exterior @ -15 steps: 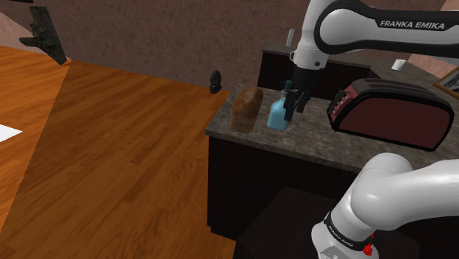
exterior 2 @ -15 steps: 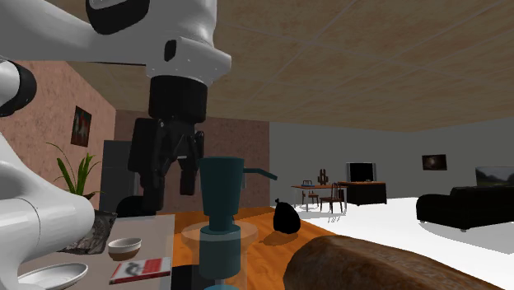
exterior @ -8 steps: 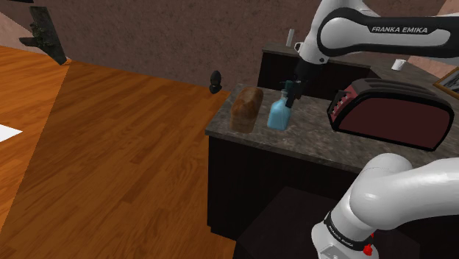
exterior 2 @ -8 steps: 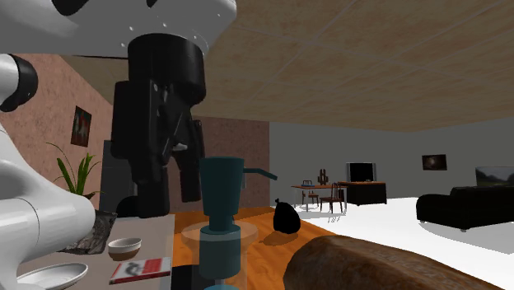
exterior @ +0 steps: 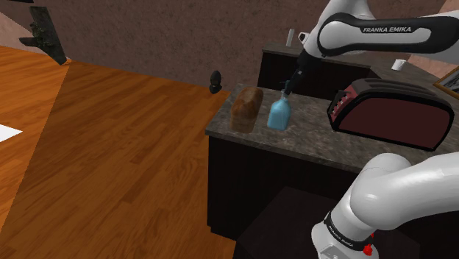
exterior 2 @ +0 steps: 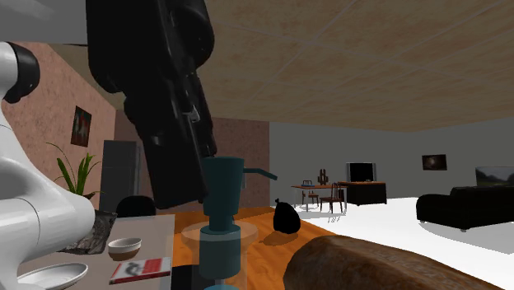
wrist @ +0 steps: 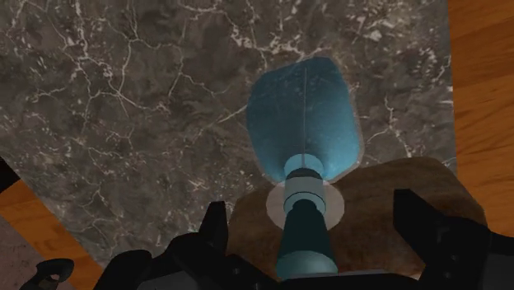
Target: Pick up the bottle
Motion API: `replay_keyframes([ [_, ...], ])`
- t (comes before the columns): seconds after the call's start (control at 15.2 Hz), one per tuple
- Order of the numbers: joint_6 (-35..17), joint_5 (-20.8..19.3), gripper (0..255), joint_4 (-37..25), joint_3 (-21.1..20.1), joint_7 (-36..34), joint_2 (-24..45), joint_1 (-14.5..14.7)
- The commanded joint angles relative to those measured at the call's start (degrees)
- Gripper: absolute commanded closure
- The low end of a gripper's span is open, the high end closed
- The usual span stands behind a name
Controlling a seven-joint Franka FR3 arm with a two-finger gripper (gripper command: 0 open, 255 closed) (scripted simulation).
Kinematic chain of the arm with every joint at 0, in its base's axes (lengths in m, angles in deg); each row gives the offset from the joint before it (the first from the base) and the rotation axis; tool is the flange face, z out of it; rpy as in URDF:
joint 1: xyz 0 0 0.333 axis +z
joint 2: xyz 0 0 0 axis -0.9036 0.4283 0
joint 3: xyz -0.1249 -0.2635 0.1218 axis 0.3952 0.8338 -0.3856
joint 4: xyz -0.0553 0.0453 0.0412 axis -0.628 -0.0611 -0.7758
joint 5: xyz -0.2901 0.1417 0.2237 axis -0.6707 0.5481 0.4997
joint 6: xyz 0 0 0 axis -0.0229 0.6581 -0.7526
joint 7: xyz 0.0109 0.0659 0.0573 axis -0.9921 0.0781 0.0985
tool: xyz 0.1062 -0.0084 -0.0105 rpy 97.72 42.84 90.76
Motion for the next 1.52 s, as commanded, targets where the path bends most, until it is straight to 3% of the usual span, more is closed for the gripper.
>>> replay_keyframes([
  [0.0,-2.0,-0.3,0,1.3,0.7,0.7,-0.1,-0.1],
  [0.46,-6.4,-0.9,0,5.4,1.4,0.7,0.2,-0.4],
  [0.53,-6.5,-0.9,255,5.5,1.4,0.7,0.2,-0.4],
  [1.12,-6.4,-0.9,255,5.4,1.4,0.7,0.2,-0.4],
  [1.45,-2.5,-0.4,255,1.7,0.7,0.7,-0.1,-0.1],
])
